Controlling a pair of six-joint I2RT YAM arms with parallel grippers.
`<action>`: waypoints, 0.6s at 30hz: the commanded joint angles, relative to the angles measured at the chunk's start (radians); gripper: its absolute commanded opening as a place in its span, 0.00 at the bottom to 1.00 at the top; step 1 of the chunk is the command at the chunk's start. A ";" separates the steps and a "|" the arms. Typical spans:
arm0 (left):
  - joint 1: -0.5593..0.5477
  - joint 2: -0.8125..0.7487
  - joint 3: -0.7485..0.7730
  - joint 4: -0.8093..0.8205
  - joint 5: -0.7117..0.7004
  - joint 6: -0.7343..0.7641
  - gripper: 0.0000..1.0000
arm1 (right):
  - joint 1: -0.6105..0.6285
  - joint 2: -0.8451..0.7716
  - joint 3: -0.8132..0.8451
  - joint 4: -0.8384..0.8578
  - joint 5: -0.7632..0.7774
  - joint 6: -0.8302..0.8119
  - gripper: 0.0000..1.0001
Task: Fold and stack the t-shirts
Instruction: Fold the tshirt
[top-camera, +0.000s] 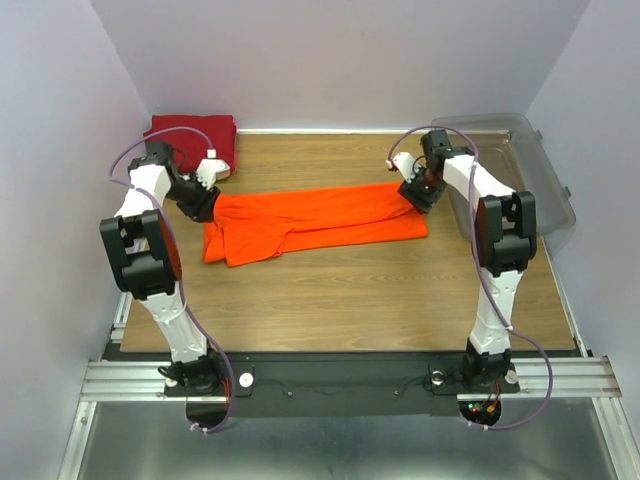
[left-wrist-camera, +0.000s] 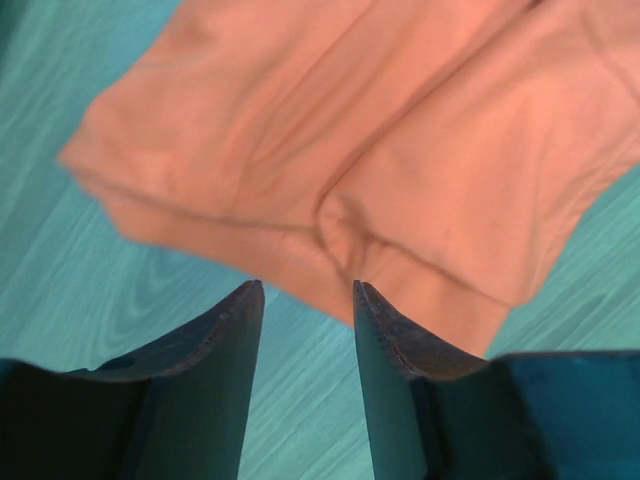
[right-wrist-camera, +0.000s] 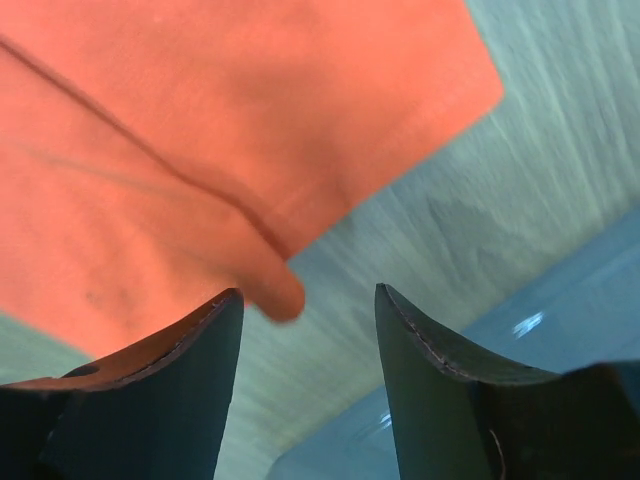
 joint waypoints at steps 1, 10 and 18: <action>0.035 -0.138 -0.077 0.015 0.021 -0.056 0.54 | -0.012 -0.127 -0.007 -0.031 -0.073 0.154 0.60; 0.038 -0.275 -0.385 0.148 -0.010 -0.117 0.54 | -0.013 -0.127 -0.152 -0.024 -0.096 0.284 0.52; 0.038 -0.265 -0.518 0.269 -0.050 -0.155 0.57 | -0.012 -0.049 -0.179 0.029 -0.058 0.348 0.48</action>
